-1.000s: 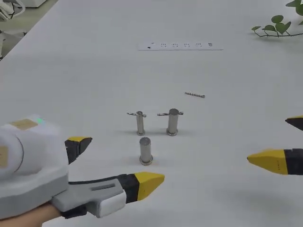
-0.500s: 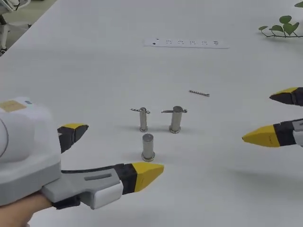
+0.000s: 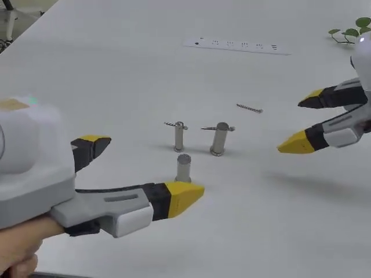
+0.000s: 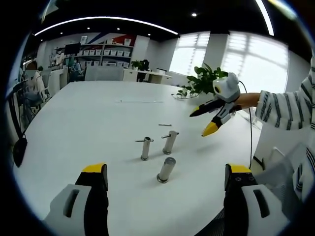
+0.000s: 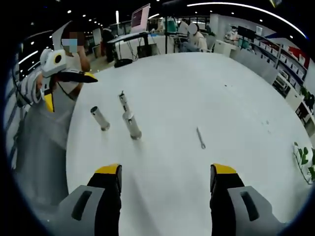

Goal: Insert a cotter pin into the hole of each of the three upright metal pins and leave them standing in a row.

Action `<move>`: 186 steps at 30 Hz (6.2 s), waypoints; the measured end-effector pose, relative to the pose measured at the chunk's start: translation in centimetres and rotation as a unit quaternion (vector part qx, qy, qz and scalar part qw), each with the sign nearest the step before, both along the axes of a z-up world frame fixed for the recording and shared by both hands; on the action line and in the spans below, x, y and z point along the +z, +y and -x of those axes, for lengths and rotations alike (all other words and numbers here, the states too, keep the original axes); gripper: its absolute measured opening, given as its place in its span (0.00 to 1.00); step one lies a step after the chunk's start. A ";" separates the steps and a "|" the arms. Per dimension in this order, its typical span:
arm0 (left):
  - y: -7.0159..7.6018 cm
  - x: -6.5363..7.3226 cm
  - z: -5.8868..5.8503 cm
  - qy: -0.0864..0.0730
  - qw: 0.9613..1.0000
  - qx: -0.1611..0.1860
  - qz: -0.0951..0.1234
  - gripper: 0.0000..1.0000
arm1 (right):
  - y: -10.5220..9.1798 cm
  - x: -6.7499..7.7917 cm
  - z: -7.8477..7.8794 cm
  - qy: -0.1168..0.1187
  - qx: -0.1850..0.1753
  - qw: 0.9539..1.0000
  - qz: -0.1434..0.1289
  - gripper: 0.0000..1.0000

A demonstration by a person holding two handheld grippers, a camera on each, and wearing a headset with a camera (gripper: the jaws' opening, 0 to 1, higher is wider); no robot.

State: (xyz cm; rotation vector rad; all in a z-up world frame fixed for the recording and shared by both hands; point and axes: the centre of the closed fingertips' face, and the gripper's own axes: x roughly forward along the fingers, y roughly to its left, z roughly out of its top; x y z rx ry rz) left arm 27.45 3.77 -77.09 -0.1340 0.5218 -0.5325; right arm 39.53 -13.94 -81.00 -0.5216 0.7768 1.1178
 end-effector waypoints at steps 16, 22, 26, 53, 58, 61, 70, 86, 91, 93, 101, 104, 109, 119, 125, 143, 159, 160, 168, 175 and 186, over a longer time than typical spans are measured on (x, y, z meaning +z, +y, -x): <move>-0.6 -1.1 0.1 0.021 1.000 -0.004 0.004 0.97 | 3.2 -2.1 -2.9 0.015 0.033 0.999 0.021 0.63; -0.6 -1.2 0.1 0.025 1.000 -0.003 0.007 0.96 | 3.8 -2.6 -3.8 0.019 0.036 0.999 0.027 0.58; -0.5 -1.4 0.0 0.028 1.000 0.001 0.010 0.96 | 4.0 -3.0 -4.5 0.024 0.041 0.998 0.031 0.57; 0.2 -2.3 -0.2 0.041 0.999 0.012 0.007 0.93 | 3.5 -5.3 -6.2 0.050 0.053 0.994 0.083 0.35; 0.0 -2.4 -0.2 0.044 0.999 0.009 0.005 0.91 | 3.4 -5.5 -6.3 0.032 0.074 0.991 0.106 0.31; -0.1 -2.5 -0.2 0.047 0.999 0.006 0.006 0.90 | 3.4 -5.5 -6.2 0.032 0.079 0.990 0.115 0.27; -0.4 -2.6 -0.1 0.049 0.999 0.002 0.004 0.89 | 4.0 -5.8 -6.2 0.028 0.097 0.984 0.149 0.13; -1.2 -2.9 0.2 0.054 0.998 -0.012 0.009 0.87 | 3.3 -6.3 -7.7 0.004 0.125 0.955 0.268 0.03; -1.0 -2.8 0.3 0.053 0.998 -0.010 0.009 0.86 | 3.4 -6.4 -8.5 0.009 0.103 0.961 0.255 0.02; -0.9 -2.7 0.3 0.052 0.999 -0.009 0.008 0.86 | 3.4 -6.4 -8.6 0.010 0.096 0.964 0.248 0.02; -0.5 -2.3 0.6 0.052 0.999 -0.002 0.009 0.86 | 3.2 -6.3 -8.5 0.002 0.096 0.963 0.252 0.02; -0.4 -2.1 0.5 0.049 0.999 -0.001 0.009 0.86 | 3.0 -5.9 -8.6 -0.004 0.093 0.964 0.250 0.01; -0.5 -1.6 0.3 0.045 0.999 -0.007 0.007 0.83 | 2.4 -3.5 -8.8 -0.049 0.101 0.964 0.241 0.01; -1.4 -0.5 0.0 0.035 0.999 -0.025 0.006 0.79 | 1.1 -0.2 -7.4 -0.120 0.114 0.958 0.234 0.01; -1.8 -0.1 -0.2 0.030 0.999 -0.036 0.003 0.77 | 1.0 1.4 -6.3 -0.146 0.124 0.956 0.222 0.02; -2.6 1.3 -2.6 0.022 0.997 -0.077 -0.013 0.67 | 4.9 4.2 1.3 -0.204 0.176 0.949 0.164 0.02; -5.6 2.1 -4.4 0.025 0.993 -0.118 0.001 0.53 | 6.8 5.0 6.3 -0.206 0.180 0.955 0.116 0.02; -5.8 2.1 -4.4 0.028 0.992 -0.121 0.003 0.52 | 6.8 4.9 6.4 -0.205 0.178 0.956 0.113 0.02; -7.4 2.2 -5.0 0.052 0.989 -0.134 0.046 0.40 | 6.7 5.1 7.6 -0.217 0.172 0.955 0.107 0.02; -8.8 2.3 -4.8 0.077 0.983 -0.147 0.082 0.26 | 6.9 5.3 8.0 -0.224 0.169 0.954 0.103 0.02; -10.0 2.0 -4.0 0.092 0.978 -0.169 0.082 0.11 | 7.0 5.4 8.2 -0.223 0.162 0.957 0.094 0.02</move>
